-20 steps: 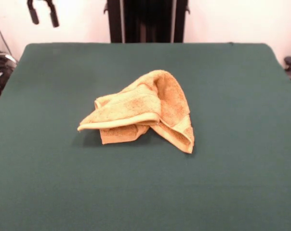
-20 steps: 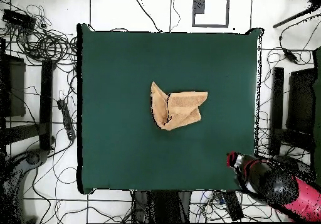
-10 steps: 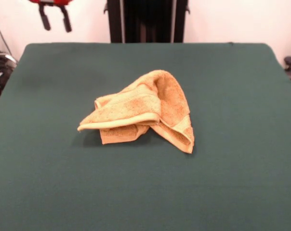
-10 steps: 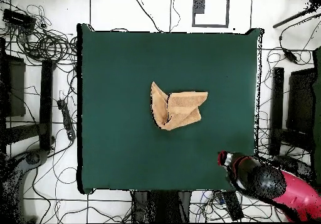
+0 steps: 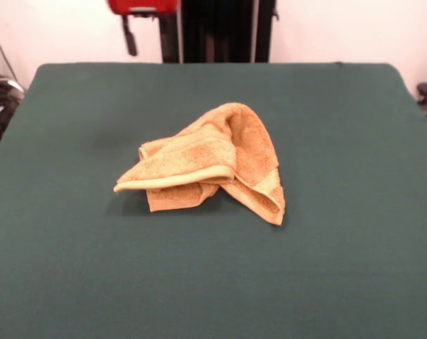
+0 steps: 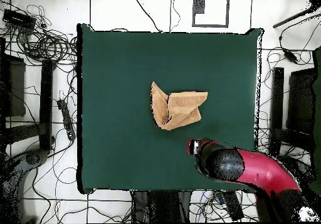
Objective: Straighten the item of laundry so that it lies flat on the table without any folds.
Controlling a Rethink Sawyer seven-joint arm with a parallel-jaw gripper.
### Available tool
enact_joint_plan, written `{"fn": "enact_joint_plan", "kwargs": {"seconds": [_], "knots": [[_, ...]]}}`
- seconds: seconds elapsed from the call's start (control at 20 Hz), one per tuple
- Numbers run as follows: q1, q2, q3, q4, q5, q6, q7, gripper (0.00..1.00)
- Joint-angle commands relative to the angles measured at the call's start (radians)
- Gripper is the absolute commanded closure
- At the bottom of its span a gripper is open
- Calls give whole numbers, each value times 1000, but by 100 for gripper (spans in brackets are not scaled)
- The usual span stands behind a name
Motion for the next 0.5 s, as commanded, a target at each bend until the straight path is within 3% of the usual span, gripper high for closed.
{"fn": "enact_joint_plan", "kwargs": {"seconds": [0.05,0.5], "knots": [[111,59,36,45,71,-36,191,0],[242,174,-26,-21,121,-97,259,0]]}}
